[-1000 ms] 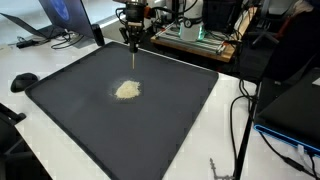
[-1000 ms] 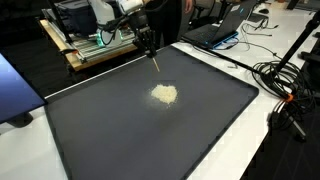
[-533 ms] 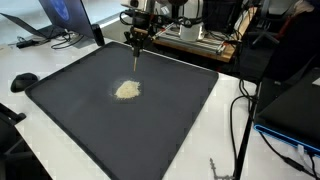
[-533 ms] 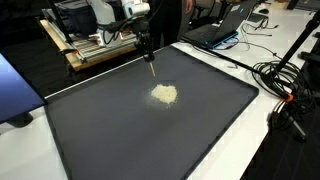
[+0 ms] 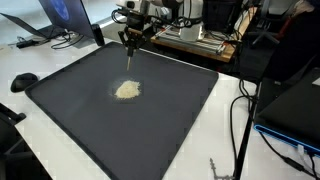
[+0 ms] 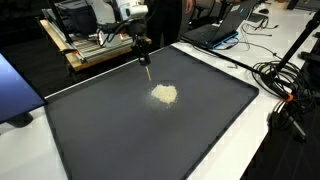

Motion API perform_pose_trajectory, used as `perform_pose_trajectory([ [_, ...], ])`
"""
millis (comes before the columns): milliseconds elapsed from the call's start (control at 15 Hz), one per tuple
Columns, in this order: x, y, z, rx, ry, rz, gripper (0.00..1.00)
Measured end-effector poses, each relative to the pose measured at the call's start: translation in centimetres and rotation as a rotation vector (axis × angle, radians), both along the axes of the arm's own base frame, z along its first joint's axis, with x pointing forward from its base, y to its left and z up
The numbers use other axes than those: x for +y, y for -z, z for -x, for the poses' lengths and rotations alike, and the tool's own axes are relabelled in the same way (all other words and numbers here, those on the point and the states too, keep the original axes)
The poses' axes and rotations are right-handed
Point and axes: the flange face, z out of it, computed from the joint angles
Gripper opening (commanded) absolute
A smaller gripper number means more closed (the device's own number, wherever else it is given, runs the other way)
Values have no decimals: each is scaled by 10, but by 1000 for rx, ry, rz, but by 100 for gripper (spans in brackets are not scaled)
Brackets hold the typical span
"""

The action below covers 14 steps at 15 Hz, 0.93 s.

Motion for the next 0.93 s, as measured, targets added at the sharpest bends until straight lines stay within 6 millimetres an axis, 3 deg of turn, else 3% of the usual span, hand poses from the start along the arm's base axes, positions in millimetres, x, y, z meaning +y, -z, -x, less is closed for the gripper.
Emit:
perform_pose_trajectory([
  [467,40,-4,-42,-34,-137,84,3],
  [933,88,-26,-88,0,-195,186,3],
])
